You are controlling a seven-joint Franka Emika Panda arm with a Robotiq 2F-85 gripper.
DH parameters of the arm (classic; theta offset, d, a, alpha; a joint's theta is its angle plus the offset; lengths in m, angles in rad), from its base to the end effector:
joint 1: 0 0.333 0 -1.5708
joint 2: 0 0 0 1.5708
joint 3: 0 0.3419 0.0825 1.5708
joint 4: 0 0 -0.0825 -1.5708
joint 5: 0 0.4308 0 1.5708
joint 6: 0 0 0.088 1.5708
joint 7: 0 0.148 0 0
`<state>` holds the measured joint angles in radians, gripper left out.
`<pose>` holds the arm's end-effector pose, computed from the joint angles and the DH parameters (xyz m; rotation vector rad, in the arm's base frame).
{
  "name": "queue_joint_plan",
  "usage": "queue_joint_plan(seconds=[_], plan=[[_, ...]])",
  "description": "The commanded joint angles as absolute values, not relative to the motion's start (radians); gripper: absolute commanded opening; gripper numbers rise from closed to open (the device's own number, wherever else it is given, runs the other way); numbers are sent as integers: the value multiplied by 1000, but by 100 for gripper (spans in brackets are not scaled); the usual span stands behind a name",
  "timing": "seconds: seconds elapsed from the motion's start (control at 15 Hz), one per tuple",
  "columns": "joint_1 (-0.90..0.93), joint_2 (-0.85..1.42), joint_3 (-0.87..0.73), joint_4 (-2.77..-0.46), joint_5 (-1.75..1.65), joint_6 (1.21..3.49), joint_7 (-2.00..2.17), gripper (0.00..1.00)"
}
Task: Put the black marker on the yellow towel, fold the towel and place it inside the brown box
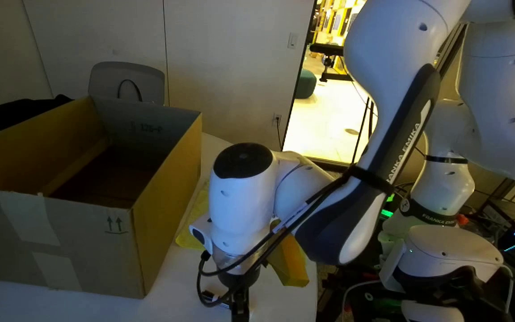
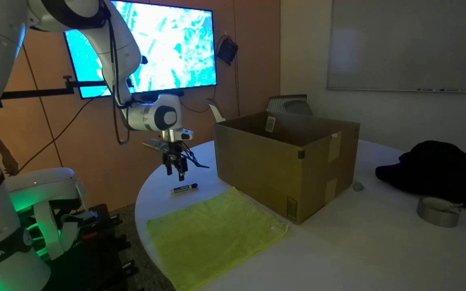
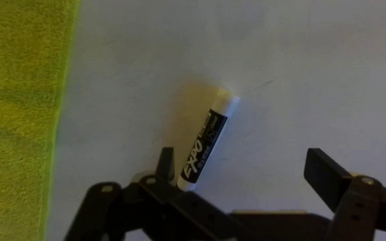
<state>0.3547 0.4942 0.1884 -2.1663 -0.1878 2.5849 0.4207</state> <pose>0.4980 0.3088 0.1021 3.0812 0.4121 -0.0804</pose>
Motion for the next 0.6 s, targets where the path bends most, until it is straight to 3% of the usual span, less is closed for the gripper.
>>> queue_joint_plan(seconds=[0.0,0.53], plan=[[384,539,160,-2154,-152,2664,408,100],[414,586,124,-2159,-140,2735,402,100]])
